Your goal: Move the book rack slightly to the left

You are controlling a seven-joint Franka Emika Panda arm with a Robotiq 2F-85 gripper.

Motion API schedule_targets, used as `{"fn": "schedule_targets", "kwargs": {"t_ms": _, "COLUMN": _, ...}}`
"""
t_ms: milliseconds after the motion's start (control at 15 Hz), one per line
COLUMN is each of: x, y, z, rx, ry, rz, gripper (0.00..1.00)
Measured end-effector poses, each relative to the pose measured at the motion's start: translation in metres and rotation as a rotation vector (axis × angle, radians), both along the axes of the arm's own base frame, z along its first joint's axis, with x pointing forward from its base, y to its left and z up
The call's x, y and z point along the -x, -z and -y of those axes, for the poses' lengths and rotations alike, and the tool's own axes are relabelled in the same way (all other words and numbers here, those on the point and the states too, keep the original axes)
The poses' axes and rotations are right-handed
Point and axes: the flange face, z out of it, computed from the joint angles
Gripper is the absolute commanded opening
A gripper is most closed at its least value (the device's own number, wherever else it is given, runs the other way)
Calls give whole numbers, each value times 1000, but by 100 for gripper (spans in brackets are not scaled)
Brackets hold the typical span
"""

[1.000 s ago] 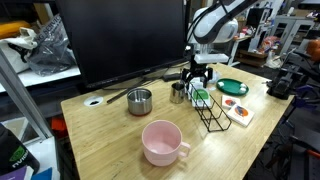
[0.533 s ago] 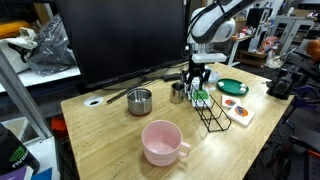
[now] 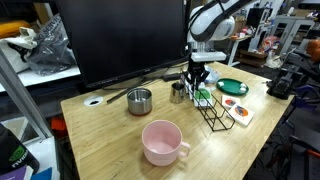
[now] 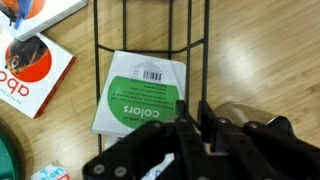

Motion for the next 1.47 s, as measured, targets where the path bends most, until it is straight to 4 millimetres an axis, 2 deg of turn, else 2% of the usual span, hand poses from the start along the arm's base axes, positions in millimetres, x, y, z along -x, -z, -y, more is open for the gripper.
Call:
{"fn": "schedule_targets", "kwargs": {"t_ms": 867, "x": 4, "y": -4, "z": -7, "rx": 46, "ry": -56, "rz": -97, "gripper": 2}}
{"fn": "schedule_targets", "kwargs": {"t_ms": 1200, "x": 7, "y": -13, "z": -13, "rx": 115, "ry": -100, "rz": -160, "gripper": 2}}
{"fn": "schedule_targets", "kwargs": {"t_ms": 1467, "x": 5, "y": -23, "z": -18, "rx": 147, "ry": -121, "rz": -143, "gripper": 2}}
